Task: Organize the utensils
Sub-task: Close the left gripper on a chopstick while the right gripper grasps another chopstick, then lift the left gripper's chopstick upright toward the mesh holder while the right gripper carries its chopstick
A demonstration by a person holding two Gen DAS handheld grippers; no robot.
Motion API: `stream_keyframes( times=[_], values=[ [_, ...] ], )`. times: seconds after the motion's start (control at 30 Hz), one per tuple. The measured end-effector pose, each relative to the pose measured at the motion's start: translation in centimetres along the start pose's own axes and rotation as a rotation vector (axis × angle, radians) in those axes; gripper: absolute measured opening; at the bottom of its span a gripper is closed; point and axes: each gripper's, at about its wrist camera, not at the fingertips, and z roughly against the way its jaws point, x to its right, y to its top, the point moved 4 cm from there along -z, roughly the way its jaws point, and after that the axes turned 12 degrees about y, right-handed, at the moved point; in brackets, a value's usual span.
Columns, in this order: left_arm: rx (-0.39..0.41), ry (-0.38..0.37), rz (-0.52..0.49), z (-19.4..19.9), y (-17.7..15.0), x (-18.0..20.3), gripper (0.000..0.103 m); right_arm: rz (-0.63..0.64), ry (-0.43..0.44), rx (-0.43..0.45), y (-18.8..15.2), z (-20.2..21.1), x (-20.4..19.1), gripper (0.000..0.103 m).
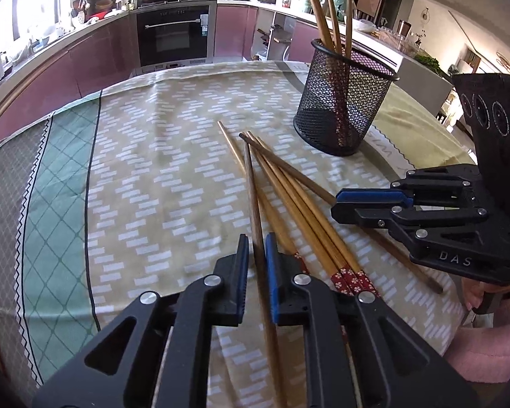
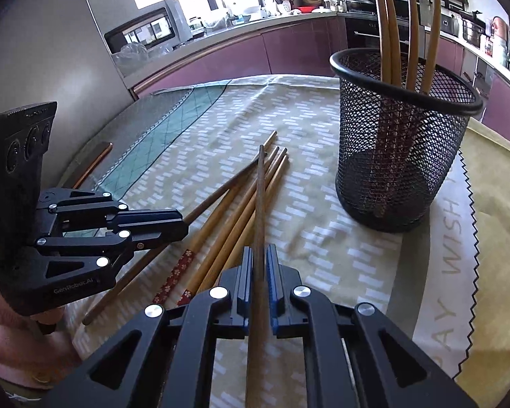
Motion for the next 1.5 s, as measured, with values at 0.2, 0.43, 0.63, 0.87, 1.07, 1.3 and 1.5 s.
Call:
stream_keyframes(
  times=[0.2, 0.43, 0.63, 0.87, 1.07, 1.3, 1.5],
  values=[
    [-0.002, -0.01, -0.012, -0.8, 0.8, 0.0, 0.017, 0.014, -0.006, -0.004, 0.7, -0.7, 0.1, 0.01],
    [0.004, -0.002, -0.002, -0.8, 1.4, 0.2, 0.008, 0.014, 0.011, 0.044, 0.6, 0.9, 0.0, 0.006],
    [0.055, -0.027, 0.013, 1.3, 2.2, 0.2, 0.008, 0.021, 0.03, 0.141, 1.1, 4.4, -0.2, 0.006],
    [0.136, -0.102, 0.038, 4.9, 3.8, -0.1, 0.008, 0.008, 0.05, 0.244, 1.7, 8.1, 0.2, 0.006],
    [0.196, -0.162, 0.06, 7.7, 4.8, -0.6, 0.008, -0.002, 0.064, 0.318, 2.0, 10.8, 0.6, 0.006],
    [0.226, -0.225, 0.085, 9.2, 5.6, -1.1, 0.008, -0.001, 0.069, 0.365, 2.8, 12.4, 0.8, 0.006],
    [0.271, -0.244, 0.097, 10.6, 6.5, -1.3, 0.008, 0.011, 0.058, 0.397, 3.6, 13.3, 0.8, 0.006]
  ],
)
